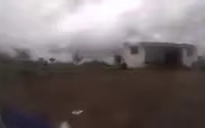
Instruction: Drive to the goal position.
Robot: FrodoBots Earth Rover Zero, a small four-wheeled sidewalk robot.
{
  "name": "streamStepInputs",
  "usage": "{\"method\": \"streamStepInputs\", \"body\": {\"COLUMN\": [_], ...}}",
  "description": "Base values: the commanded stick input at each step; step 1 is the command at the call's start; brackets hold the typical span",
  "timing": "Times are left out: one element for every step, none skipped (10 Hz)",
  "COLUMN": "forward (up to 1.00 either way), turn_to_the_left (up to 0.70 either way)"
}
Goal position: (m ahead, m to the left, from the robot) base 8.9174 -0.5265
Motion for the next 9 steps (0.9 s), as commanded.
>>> {"method": "streamStepInputs", "body": {"forward": [0.70, 0.70, 0.70, 0.70, 0.70, 0.70, 0.70, 0.70, 0.70], "turn_to_the_left": [0.00, 0.00, 0.00, 0.00, 0.00, 0.00, 0.00, 0.00, 0.00]}}
